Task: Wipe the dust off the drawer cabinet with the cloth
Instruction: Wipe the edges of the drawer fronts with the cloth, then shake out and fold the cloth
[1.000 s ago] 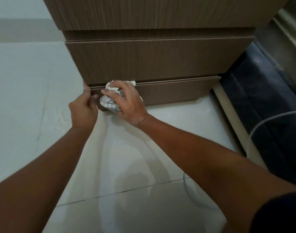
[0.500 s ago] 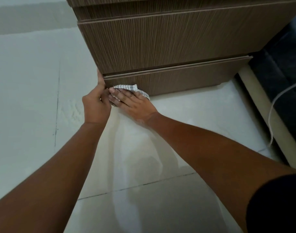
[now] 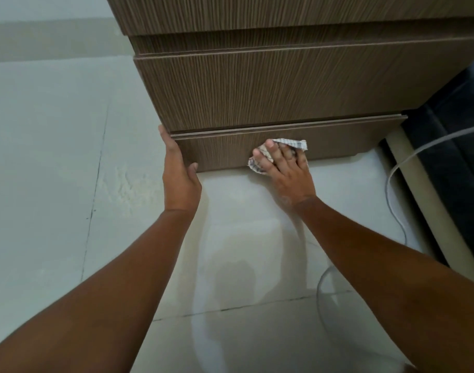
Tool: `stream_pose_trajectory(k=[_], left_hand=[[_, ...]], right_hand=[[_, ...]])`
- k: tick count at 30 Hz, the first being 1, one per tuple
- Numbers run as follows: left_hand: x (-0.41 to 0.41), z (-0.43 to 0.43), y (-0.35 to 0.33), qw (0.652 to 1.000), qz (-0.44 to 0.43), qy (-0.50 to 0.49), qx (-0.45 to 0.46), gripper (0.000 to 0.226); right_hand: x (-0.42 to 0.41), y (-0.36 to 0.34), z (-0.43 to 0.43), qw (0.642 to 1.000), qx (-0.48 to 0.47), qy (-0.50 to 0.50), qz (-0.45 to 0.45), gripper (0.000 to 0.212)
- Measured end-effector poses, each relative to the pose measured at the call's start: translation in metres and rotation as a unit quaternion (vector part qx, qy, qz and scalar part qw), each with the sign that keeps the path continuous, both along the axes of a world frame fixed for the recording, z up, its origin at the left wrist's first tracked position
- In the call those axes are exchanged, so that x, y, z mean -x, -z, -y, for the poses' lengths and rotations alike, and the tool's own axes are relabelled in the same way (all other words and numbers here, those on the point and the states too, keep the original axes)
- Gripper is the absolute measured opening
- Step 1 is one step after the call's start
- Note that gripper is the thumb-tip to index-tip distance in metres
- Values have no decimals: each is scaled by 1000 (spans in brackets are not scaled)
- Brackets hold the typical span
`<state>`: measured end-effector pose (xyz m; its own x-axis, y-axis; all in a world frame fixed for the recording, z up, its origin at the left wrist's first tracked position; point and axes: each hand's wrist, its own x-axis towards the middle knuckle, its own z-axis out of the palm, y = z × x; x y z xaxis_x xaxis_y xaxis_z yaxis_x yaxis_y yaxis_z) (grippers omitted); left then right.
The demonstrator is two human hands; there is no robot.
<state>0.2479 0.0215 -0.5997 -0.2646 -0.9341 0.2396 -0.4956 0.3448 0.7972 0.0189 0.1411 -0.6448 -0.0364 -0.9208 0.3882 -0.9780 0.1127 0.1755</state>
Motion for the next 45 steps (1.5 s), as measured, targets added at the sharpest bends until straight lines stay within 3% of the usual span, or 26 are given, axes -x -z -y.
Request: stream_pose_trajectory(k=[8, 13, 16, 20, 23, 27, 29, 30, 32, 34, 37, 40, 42, 45], left_hand=[[28, -9, 16, 997, 26, -61, 39, 89], [24, -6, 24, 996, 15, -67, 57, 91], [23, -6, 23, 997, -11, -63, 50, 100], [24, -9, 19, 997, -13, -67, 45, 107], [23, -8, 19, 997, 7, -68, 43, 98], [19, -11, 12, 998, 29, -45, 44, 98], [14, -12, 6, 998, 37, -22, 45, 106], [12, -13, 3, 998, 41, -12, 39, 110], [10, -22, -1, 999, 34, -27, -6, 111], [9, -40, -4, 992, 7, -104, -74, 103], [4, -56, -5, 956, -43, -204, -205, 68], [1, -51, -28, 879, -87, -86, -460, 24], [1, -48, -55, 827, -70, 57, -556, 36], [5, -44, -85, 784, -111, 189, -581, 67]], right_hand=[[40, -7, -24, 990, 18, 111, 82, 121], [75, -18, -43, 970, 48, 196, 132, 112], [91, -25, -50, 954, 73, 245, 157, 96], [113, -27, -55, 917, 67, 335, 206, 88], [132, -45, -66, 868, 109, 333, 352, 55], [154, -67, -71, 817, 31, 371, 440, 59], [146, -77, -73, 762, -31, 421, 491, 34], [140, -86, -74, 740, -90, 438, 502, 33], [130, -99, -75, 706, -211, 447, 508, 28], [123, -106, -77, 692, -280, 391, 538, 15], [92, -131, -65, 648, -381, 317, 578, 4], [61, -150, -43, 569, -401, 205, 688, 15], [45, -158, -27, 522, -372, 154, 752, 21], [22, -164, -10, 471, -325, 100, 814, 28]])
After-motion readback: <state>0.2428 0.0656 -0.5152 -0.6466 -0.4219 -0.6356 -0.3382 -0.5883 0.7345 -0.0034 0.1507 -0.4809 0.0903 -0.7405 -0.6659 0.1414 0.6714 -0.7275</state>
